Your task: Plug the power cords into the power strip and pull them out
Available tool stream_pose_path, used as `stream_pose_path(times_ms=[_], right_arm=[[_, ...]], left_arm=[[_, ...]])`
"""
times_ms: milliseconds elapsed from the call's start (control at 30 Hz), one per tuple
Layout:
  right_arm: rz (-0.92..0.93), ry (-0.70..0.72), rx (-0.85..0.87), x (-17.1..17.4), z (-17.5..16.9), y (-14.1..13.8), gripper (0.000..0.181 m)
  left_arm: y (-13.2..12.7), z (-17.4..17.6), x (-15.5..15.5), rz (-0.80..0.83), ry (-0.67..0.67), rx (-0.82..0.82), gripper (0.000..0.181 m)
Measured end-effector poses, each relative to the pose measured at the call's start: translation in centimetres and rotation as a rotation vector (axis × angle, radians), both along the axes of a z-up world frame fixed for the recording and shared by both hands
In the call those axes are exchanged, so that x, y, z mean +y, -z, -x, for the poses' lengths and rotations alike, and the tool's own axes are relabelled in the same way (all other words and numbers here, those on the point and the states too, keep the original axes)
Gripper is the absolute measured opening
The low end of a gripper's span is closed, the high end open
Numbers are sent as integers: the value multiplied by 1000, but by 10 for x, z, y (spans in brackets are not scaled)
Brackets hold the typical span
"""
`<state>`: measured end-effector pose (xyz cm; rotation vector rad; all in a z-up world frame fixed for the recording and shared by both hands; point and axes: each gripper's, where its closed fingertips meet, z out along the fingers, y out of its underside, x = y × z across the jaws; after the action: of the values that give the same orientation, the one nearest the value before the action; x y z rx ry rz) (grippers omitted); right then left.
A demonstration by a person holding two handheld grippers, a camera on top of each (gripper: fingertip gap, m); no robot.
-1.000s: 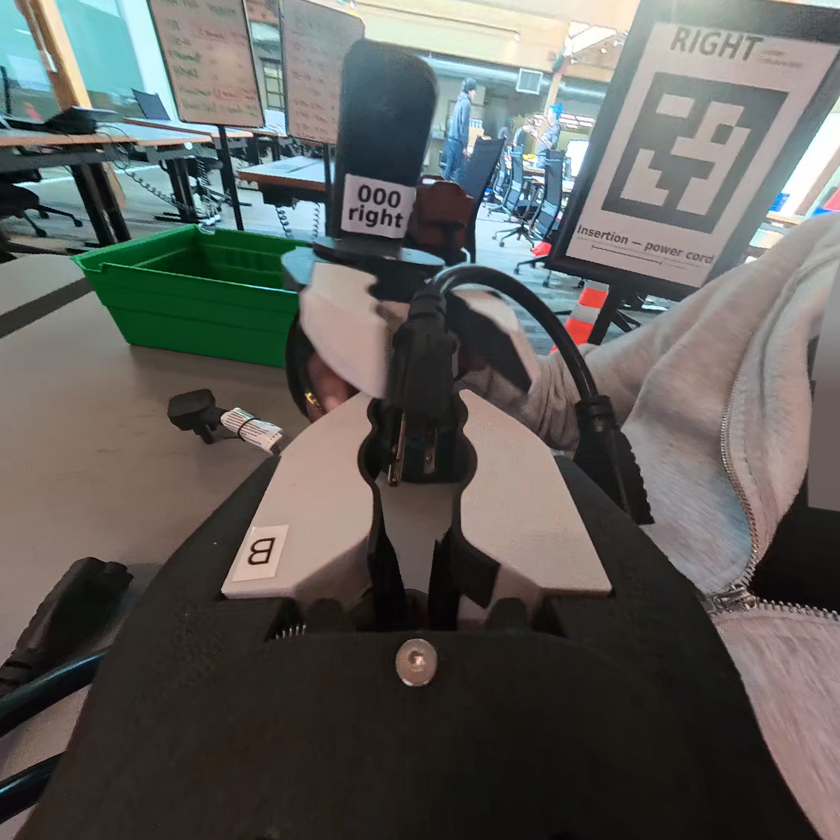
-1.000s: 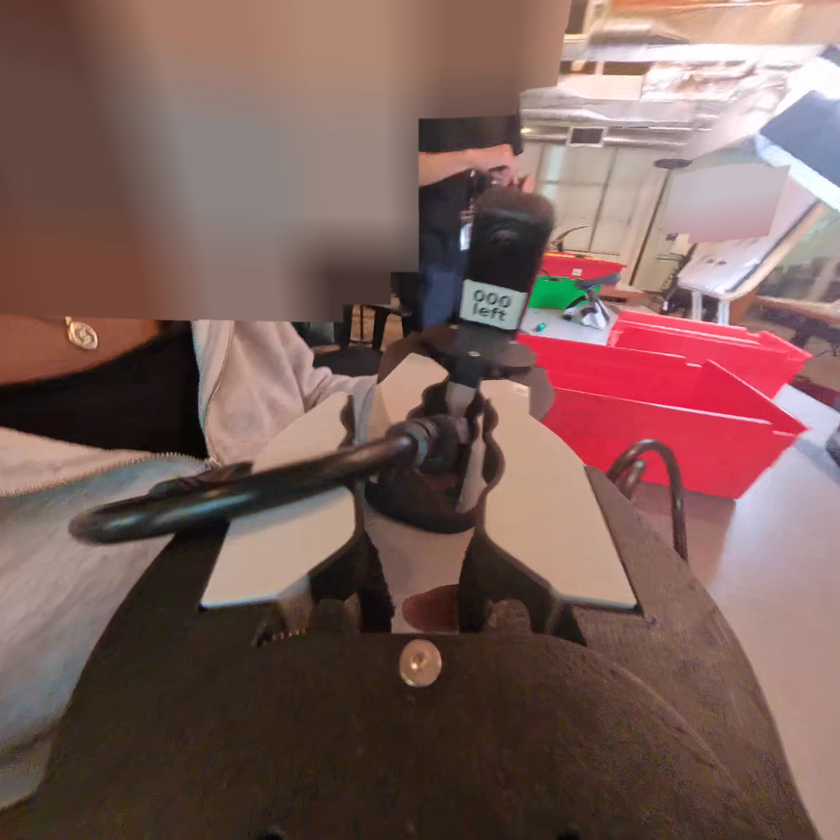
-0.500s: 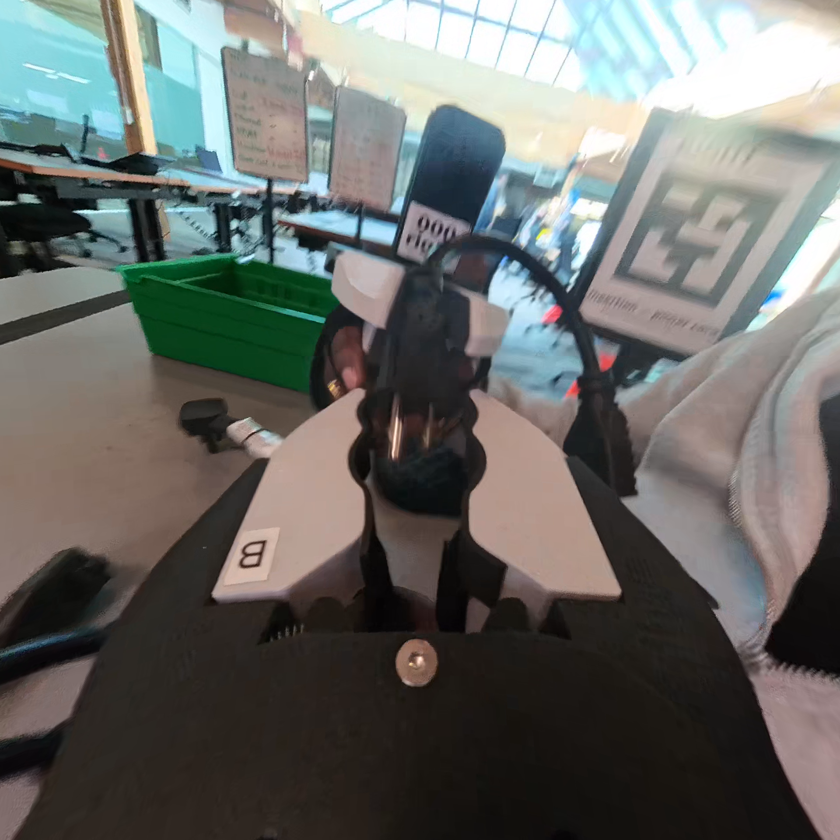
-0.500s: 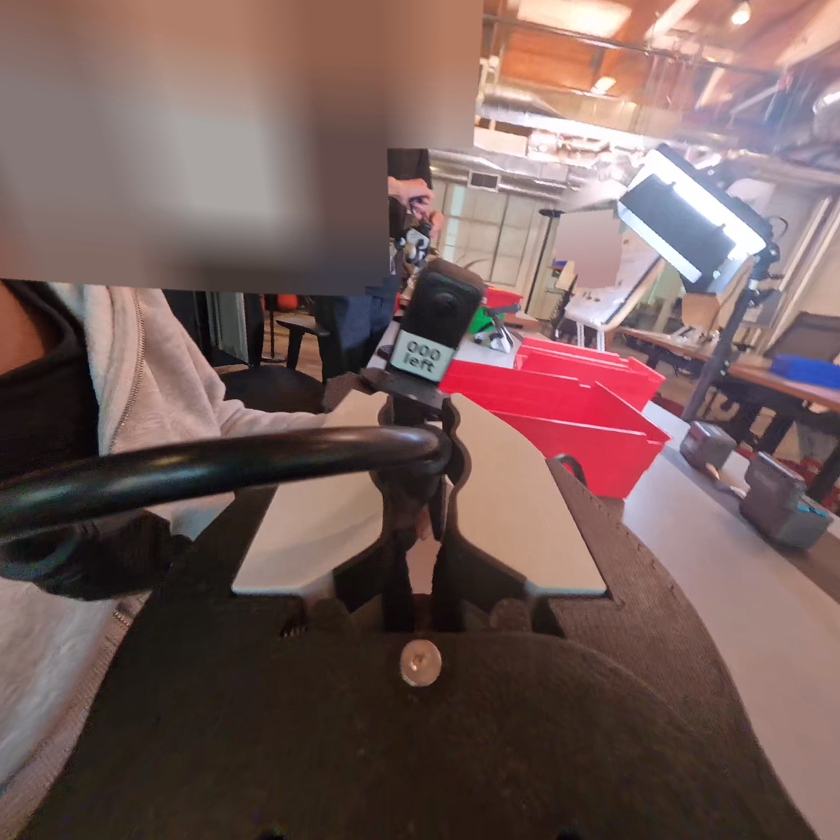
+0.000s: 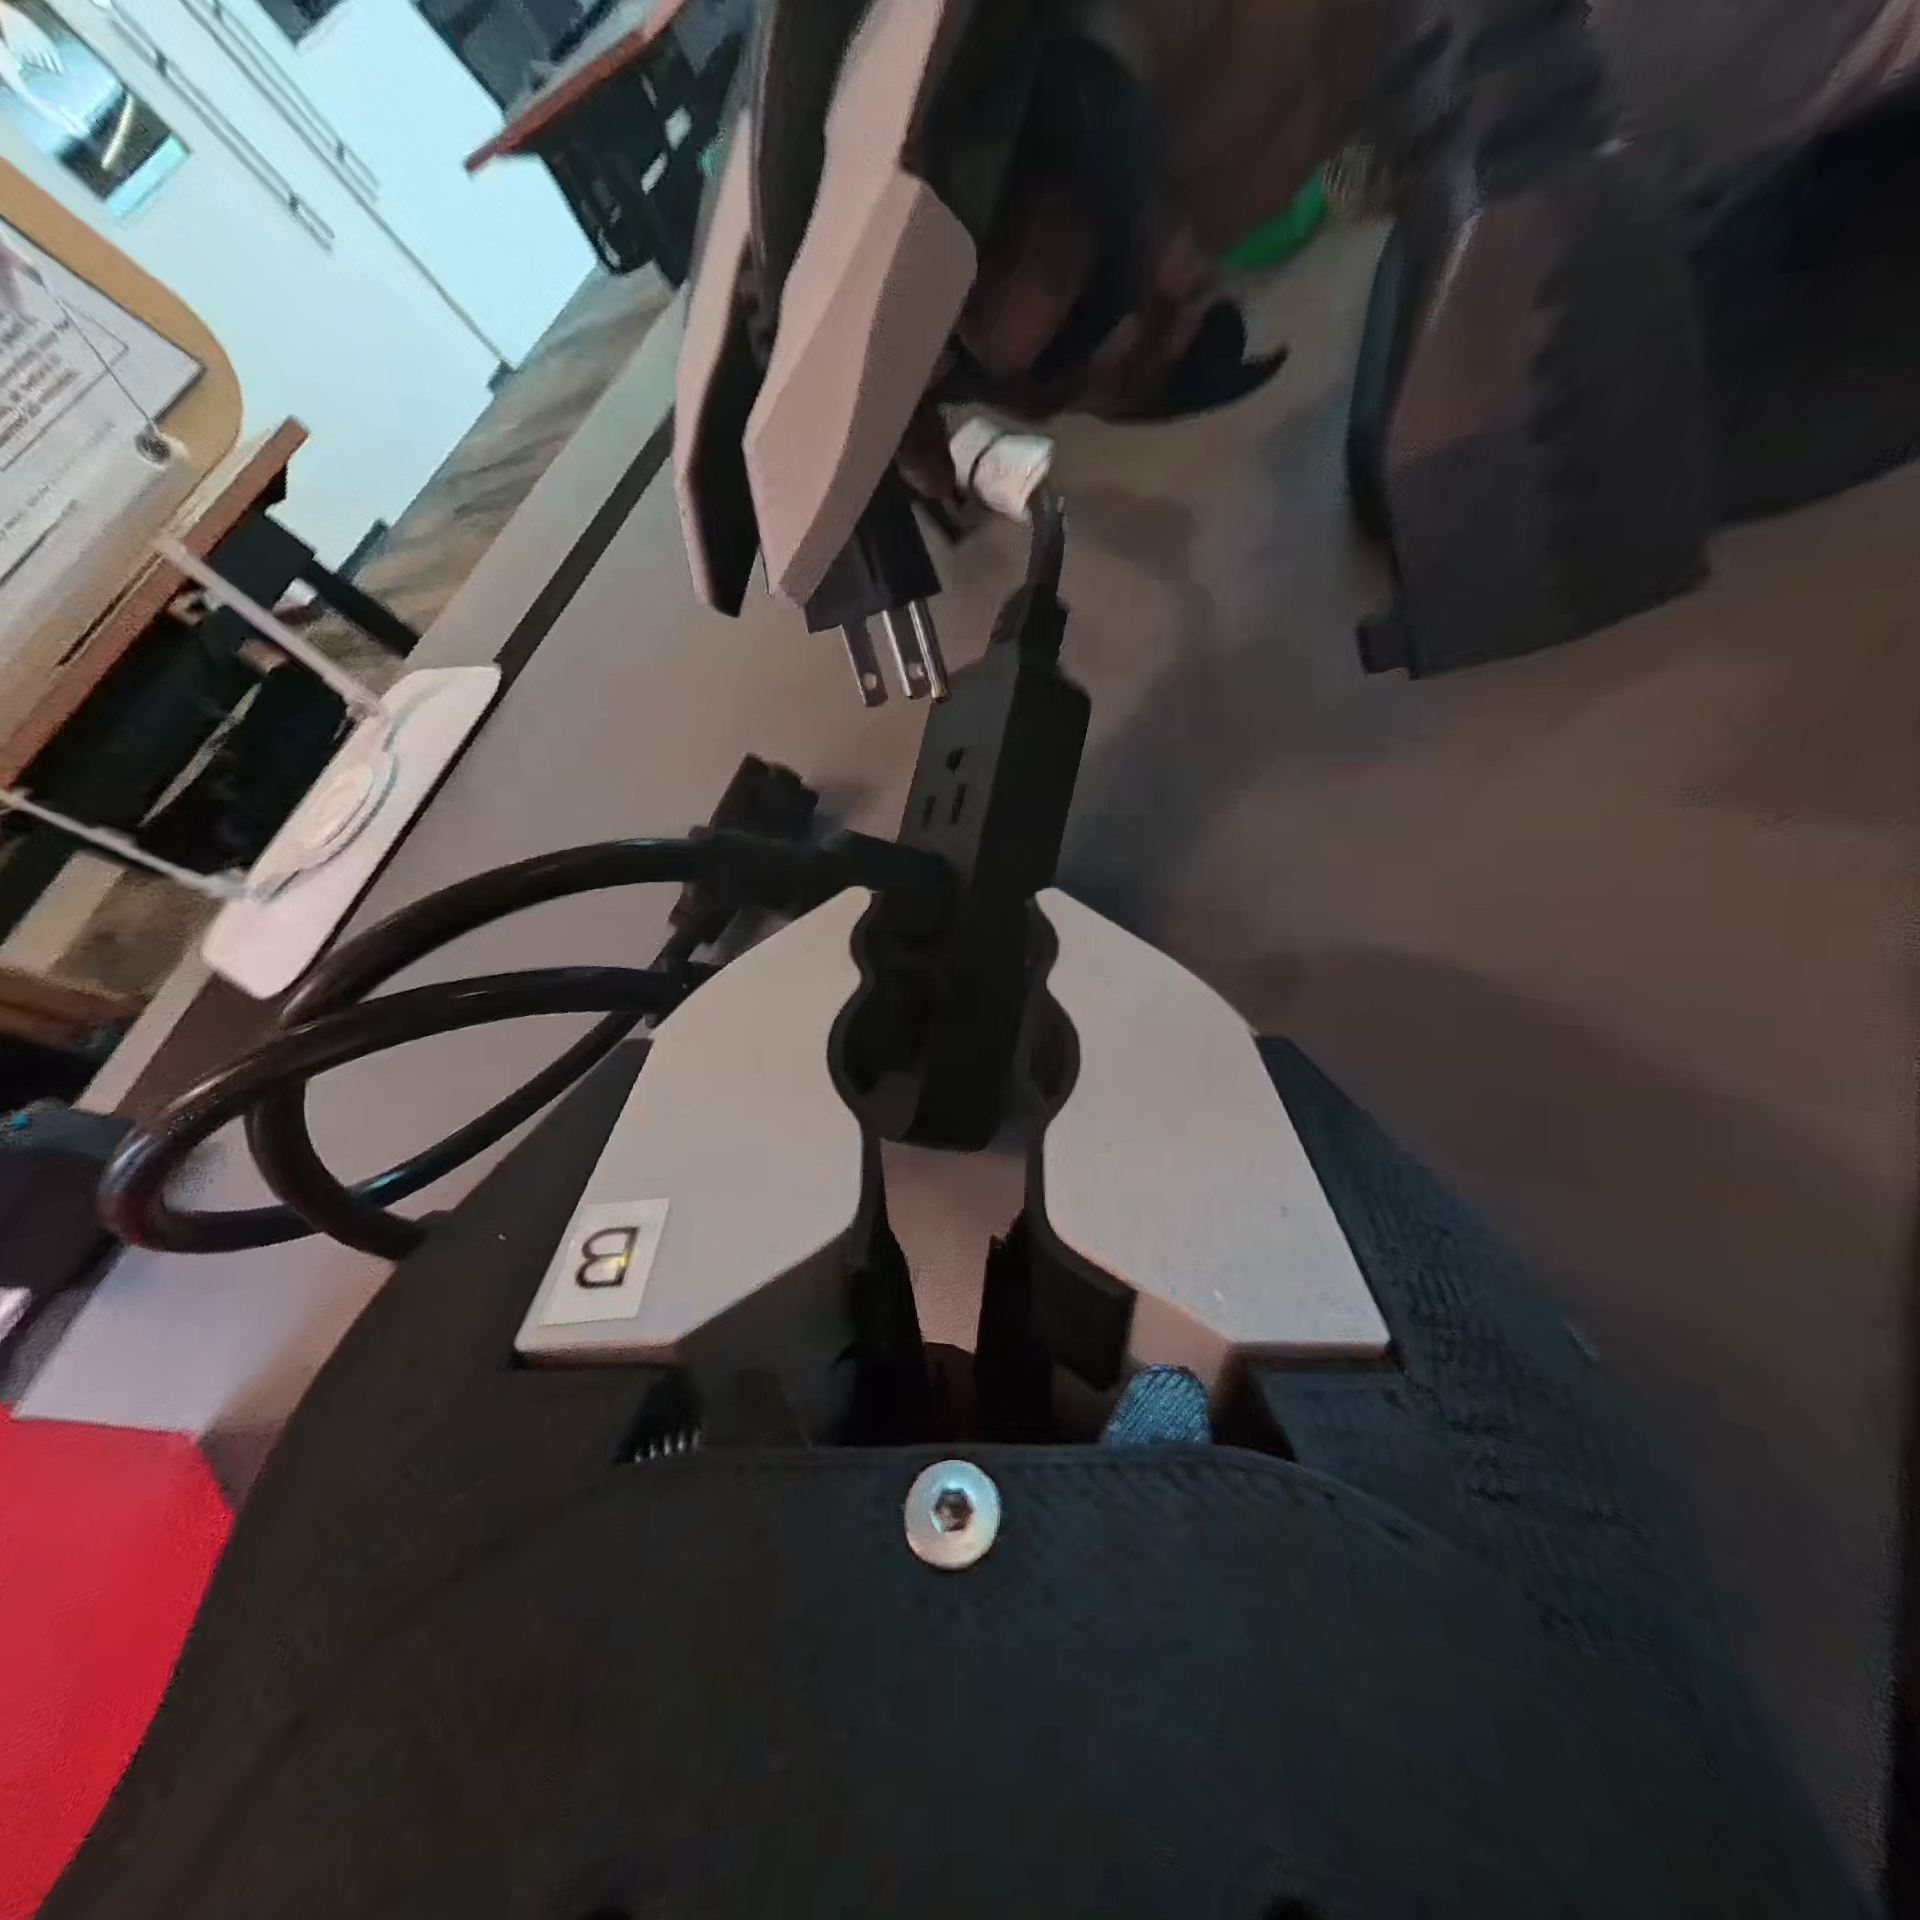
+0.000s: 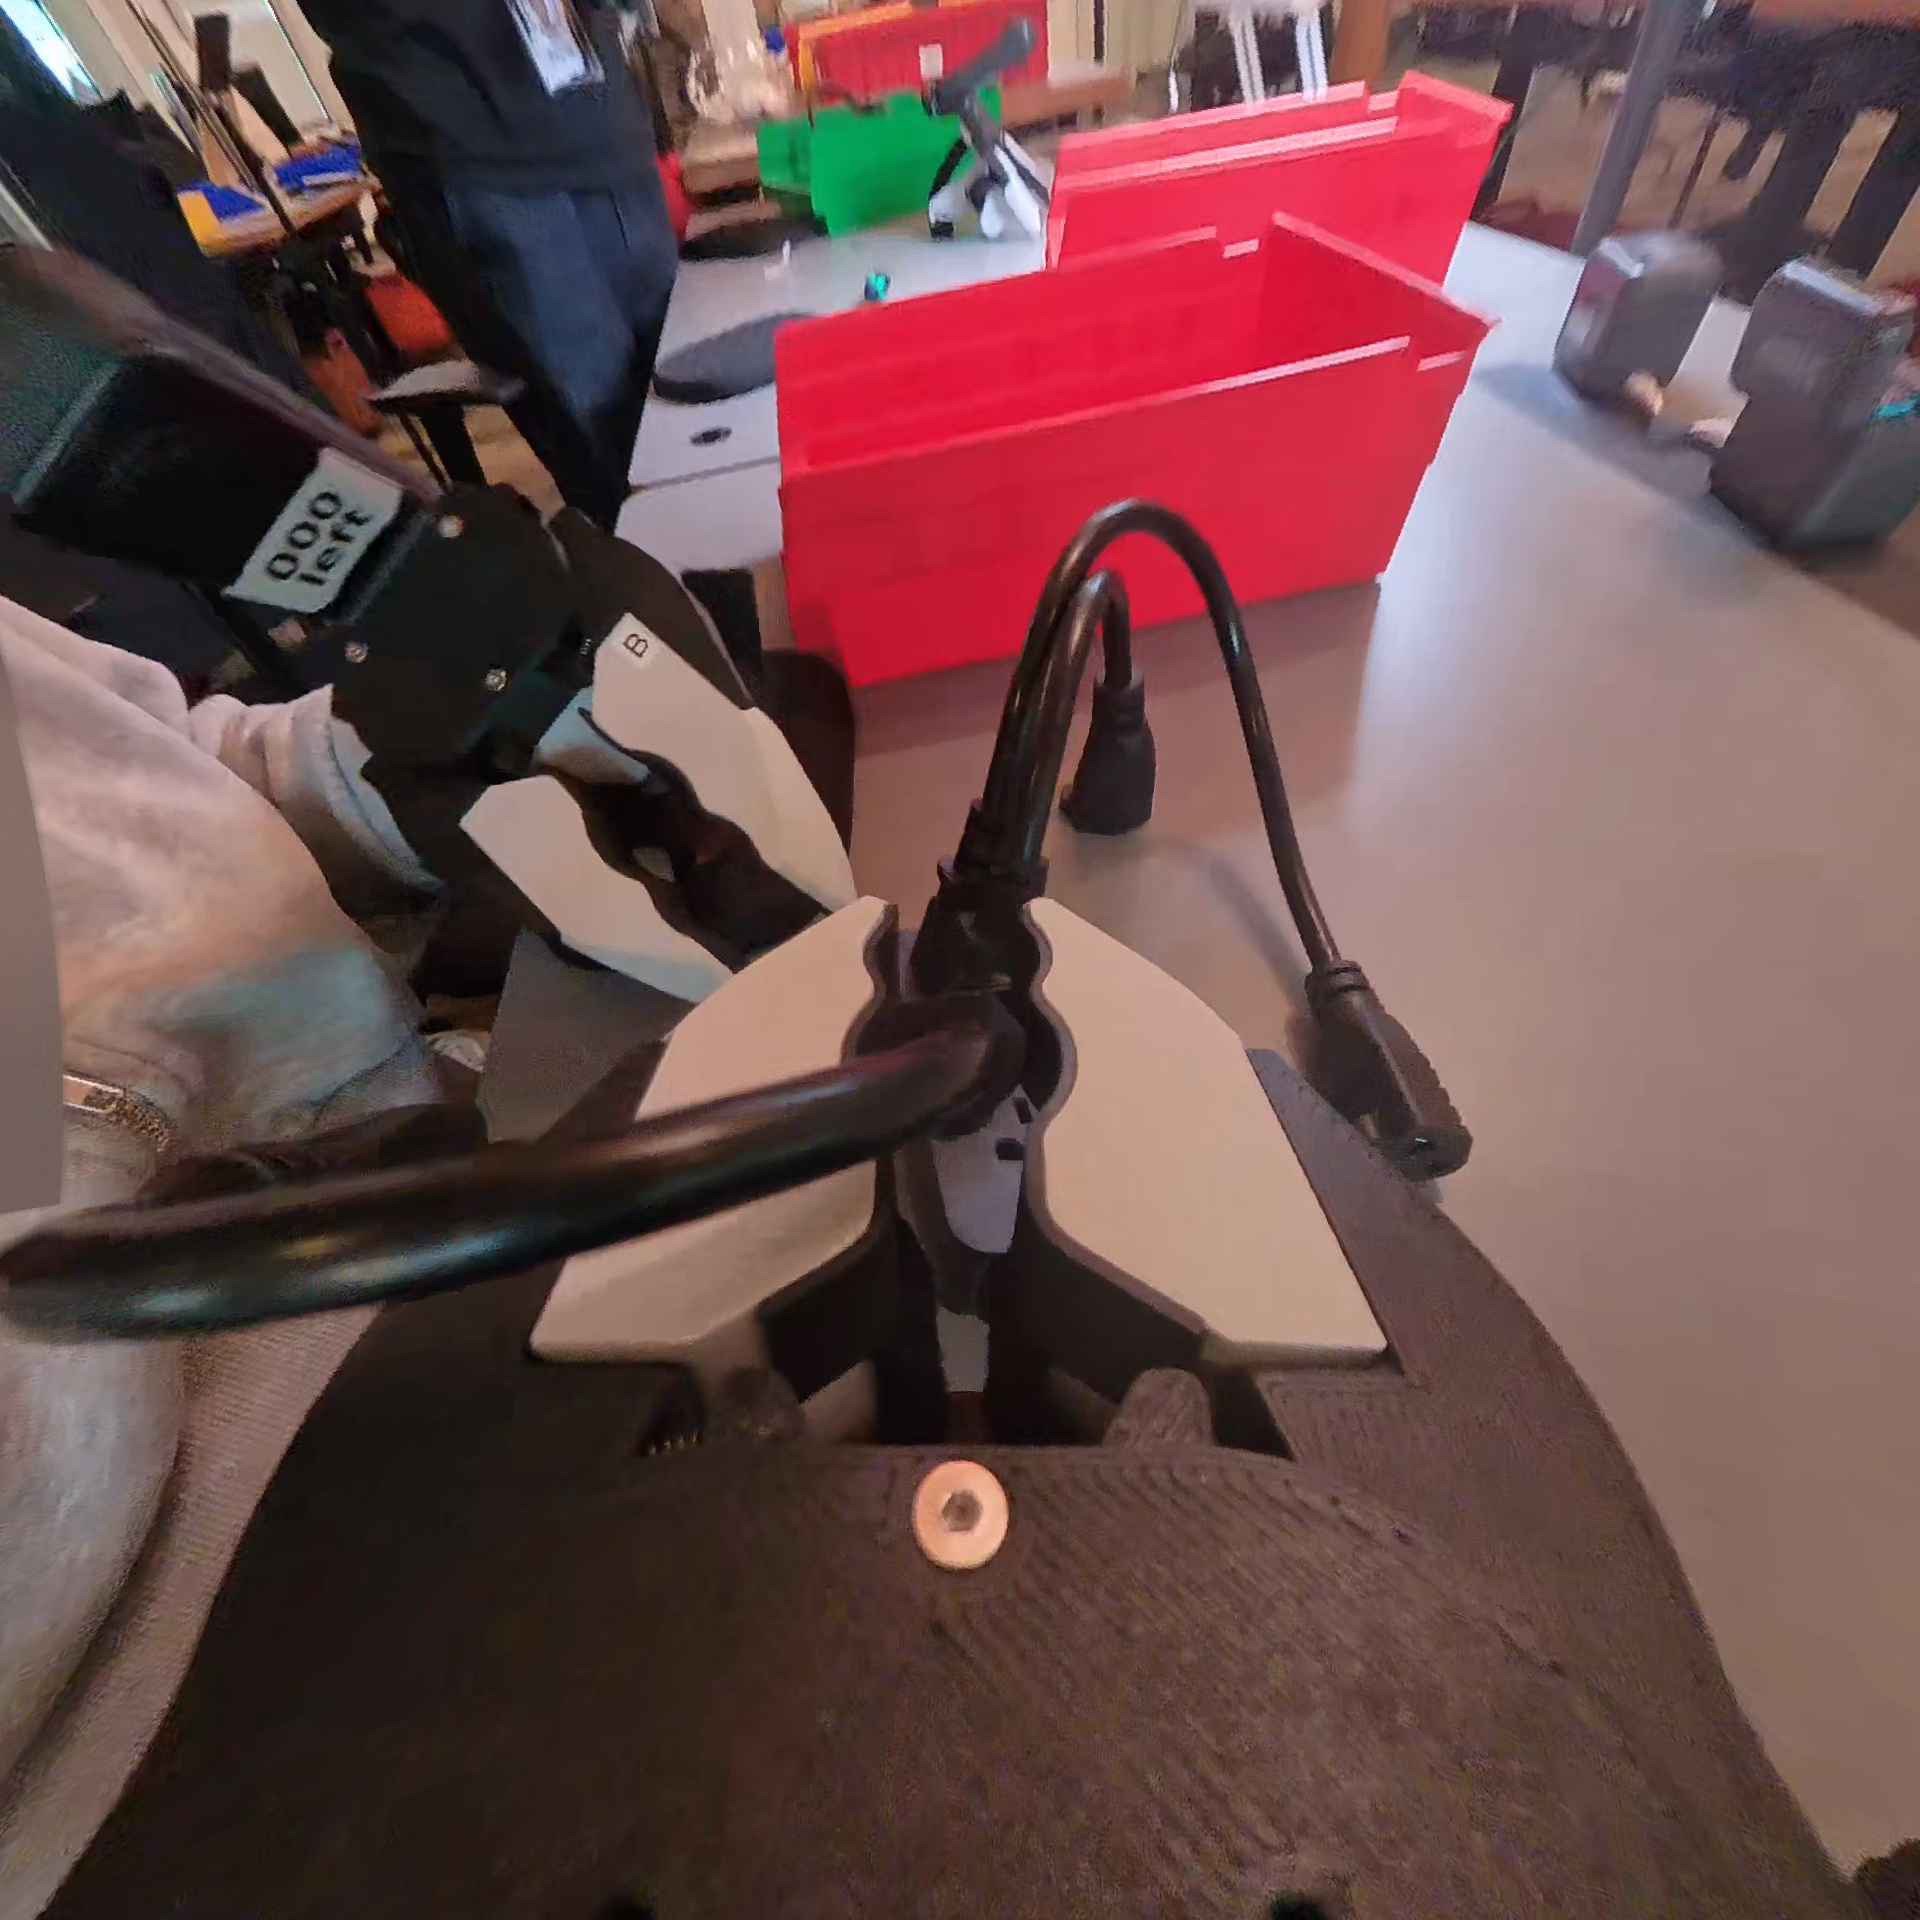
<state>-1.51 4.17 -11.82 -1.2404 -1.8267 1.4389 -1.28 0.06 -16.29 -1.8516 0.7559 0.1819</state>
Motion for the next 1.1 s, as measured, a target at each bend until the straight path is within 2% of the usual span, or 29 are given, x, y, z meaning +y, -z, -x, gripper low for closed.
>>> stream_pose_path(times_ms=[67,167,233,300,367,500,567,667,800,967,1100], right_arm=[[-7,5,-50,1,5,7,21],[-26,-1,-105,3,9,16,21],[-29,-13,-133,2,10,19,21],[-24,-21,-157,3,10,20,21],[-20,-24,-164,3,10,19,21],[-30,-8,-166,5,7,19,21],[-32,-6,-170,6,5,20,21],[-22,-2,-183,9,3,21,21],[-36,-1,-232,12,2,28,21],[-71,-18,-296,6,-1,35,21],[-100,12,-328,5,-5,40,21]], left_arm=[[9,12,2,62,-54,43,18],[5,27,-9,92,-109,-82,17],[-7,43,-16,46,-158,-177,31],[-18,49,-17,25,-100,-311,51],[-14,43,-13,117,30,-428,61],[19,41,5,319,118,-342,69],[25,40,17,309,148,-317,59],[28,24,21,359,247,-415,48],[37,14,22,407,273,-355,42],[46,5,19,461,264,-60,37],[46,2,21,454,247,-90,37]])
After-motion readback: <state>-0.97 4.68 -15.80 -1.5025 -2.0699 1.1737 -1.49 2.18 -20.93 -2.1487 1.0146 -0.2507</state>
